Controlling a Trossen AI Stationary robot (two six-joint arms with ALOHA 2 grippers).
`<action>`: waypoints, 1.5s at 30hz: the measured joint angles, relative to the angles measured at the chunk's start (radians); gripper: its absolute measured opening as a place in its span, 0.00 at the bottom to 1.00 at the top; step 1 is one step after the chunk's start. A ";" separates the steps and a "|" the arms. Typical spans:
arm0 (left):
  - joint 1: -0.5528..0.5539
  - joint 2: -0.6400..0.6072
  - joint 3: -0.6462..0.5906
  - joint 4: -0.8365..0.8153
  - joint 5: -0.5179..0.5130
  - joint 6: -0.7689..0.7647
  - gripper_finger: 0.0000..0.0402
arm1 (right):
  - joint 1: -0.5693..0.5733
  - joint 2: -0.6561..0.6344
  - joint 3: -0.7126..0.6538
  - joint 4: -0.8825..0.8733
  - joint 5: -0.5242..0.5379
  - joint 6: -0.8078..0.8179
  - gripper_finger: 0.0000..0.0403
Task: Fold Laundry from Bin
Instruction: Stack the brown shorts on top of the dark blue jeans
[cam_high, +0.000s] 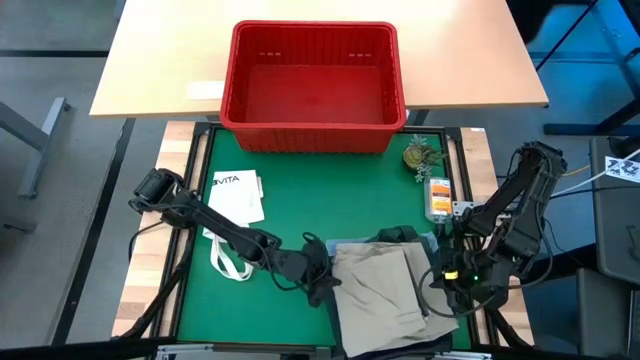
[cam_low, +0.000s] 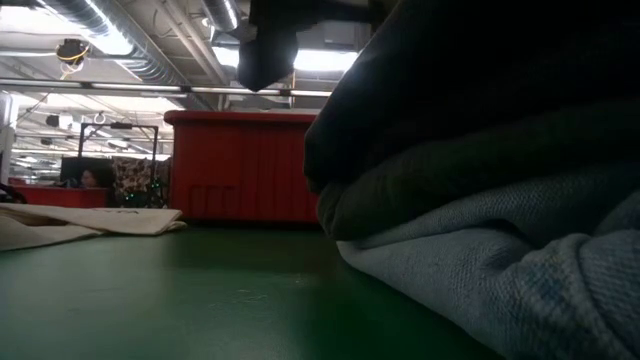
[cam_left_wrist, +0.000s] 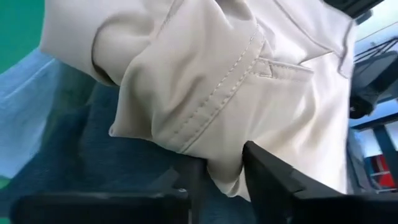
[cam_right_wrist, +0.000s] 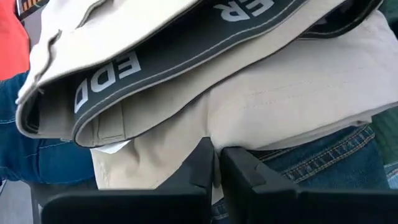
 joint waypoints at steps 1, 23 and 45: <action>0.002 0.000 0.000 -0.010 0.000 0.001 0.26 | 0.000 0.000 0.000 0.000 0.000 0.000 0.07; 0.098 -0.109 0.000 -0.203 0.218 0.087 0.34 | 0.000 -0.097 0.074 -0.112 0.086 -0.003 0.39; 0.117 0.017 -0.002 0.000 0.051 0.446 0.20 | -0.227 0.181 0.103 0.017 0.076 -0.589 0.39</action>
